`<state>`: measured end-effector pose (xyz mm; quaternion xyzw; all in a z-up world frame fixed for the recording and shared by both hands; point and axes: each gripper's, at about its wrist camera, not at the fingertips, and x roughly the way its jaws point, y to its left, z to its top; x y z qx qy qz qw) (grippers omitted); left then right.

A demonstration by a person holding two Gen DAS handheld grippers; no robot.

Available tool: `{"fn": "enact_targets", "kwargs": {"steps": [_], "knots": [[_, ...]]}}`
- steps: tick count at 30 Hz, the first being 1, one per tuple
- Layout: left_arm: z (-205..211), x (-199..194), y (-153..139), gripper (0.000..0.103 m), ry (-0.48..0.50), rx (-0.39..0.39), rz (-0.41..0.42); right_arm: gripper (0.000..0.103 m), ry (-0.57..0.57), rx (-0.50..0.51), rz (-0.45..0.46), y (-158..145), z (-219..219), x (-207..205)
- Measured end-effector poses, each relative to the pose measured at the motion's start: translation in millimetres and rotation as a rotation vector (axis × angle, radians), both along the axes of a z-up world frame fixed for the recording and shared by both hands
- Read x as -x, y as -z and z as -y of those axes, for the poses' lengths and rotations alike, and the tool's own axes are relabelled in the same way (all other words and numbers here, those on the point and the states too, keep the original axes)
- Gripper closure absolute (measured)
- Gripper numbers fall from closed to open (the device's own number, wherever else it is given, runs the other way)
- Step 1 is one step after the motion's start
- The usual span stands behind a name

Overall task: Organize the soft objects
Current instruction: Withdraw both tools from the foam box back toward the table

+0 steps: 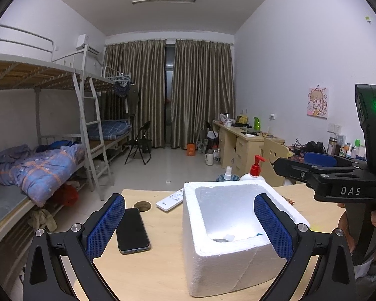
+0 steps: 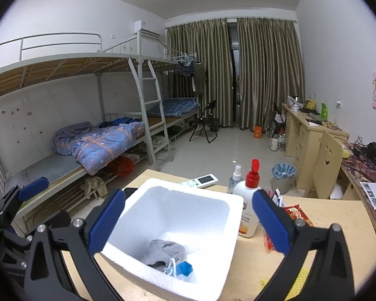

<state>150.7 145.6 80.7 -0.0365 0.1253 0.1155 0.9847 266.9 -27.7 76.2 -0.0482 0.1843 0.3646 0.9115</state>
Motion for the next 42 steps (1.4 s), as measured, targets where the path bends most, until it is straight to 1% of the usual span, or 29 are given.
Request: {"fn": "enact_targets", "kwargs": {"steps": [6, 10, 12, 19, 24, 27, 29, 33, 35, 37, 40, 42], "knots": [[9.2, 10.4, -3.5, 0.000, -0.001, -0.011, 0.015, 0.000, -0.013, 0.018, -0.016, 2.6, 5.4, 7.1], [14.3, 16.2, -5.7, 0.000, -0.006, -0.013, 0.019, 0.000, -0.021, -0.014, -0.047, 2.4, 15.3, 9.9], [17.7, 18.7, -7.0, 0.000, -0.005, -0.016, 0.025, 0.000, 0.004, -0.003, -0.058, 3.0, 18.3, 9.6], [27.3, 25.1, -11.5, 0.000, -0.003, -0.020, 0.037, 0.000, 0.016, 0.004, -0.030, 2.8, 26.8, 21.0], [34.0, 29.3, -13.2, 0.000, 0.000, -0.027, 0.040, 0.000, -0.001, -0.038, -0.027, 3.5, 38.5, 26.2], [36.0, 31.9, -15.3, 0.000, 0.005, -0.029, 0.043, 0.000, 0.037, -0.031, -0.020, 4.2, 44.1, 28.5], [37.8, 33.3, -15.4, 0.000, 0.008, -0.031, 0.044, 0.000, 0.038, -0.035, -0.025, 5.4, 47.5, 29.1], [43.7, 36.7, -16.2, 0.000, 0.019, -0.033, 0.044, 0.000, 0.012, -0.078, -0.049, 7.7, 59.8, 29.8], [46.8, 38.9, -15.6, 0.000, 0.029, -0.036, 0.045, 0.000, 0.025, -0.080, -0.042, 6.9, 63.6, 30.7], [49.4, 40.2, -15.9, 0.000, 0.036, -0.038, 0.046, 0.000, 0.058, -0.068, -0.042, 7.7, 67.1, 32.7], [52.7, 42.3, -15.7, 0.000, 0.050, -0.032, 0.050, 0.000, 0.063, -0.039, -0.052, 12.8, 70.2, 34.7], [56.0, 44.2, -15.7, 0.000, 0.059, -0.033, 0.052, 0.000, 0.086, -0.031, -0.061, 16.7, 74.1, 35.5]]}}
